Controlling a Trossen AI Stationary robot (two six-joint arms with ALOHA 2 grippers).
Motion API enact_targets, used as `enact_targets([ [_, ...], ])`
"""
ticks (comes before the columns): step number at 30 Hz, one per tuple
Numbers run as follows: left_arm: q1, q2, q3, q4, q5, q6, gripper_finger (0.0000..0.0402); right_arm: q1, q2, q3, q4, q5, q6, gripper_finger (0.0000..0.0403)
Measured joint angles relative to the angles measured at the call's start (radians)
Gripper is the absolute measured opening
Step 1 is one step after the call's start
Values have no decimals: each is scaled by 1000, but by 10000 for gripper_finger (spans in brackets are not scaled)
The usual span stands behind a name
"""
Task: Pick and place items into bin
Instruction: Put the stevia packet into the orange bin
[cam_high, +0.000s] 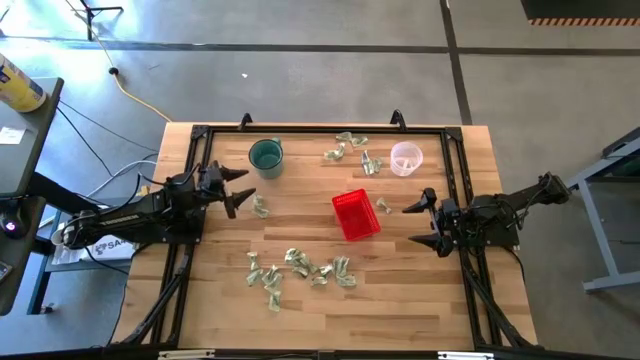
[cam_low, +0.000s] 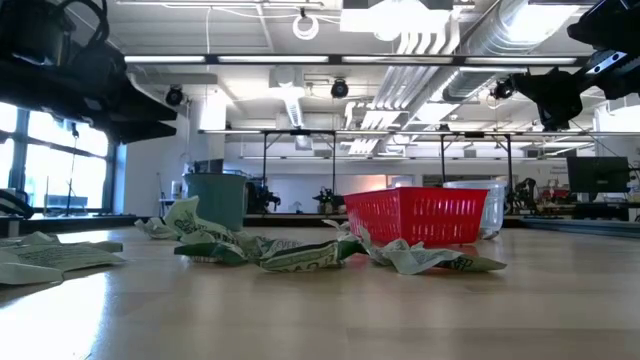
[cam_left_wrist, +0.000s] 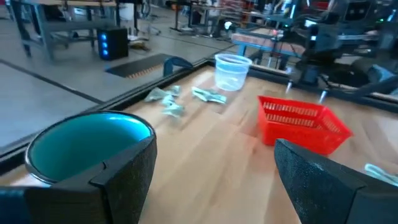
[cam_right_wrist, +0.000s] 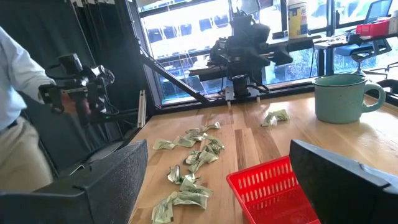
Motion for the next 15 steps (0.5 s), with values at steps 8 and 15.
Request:
enact_targets([
  [8, 0, 0, 0, 77, 153, -690, 358, 0, 0, 0, 0, 0, 0, 380],
  [15, 0, 1, 0, 79, 158, -982, 358, -3, 0, 0, 7, 61, -80, 380],
])
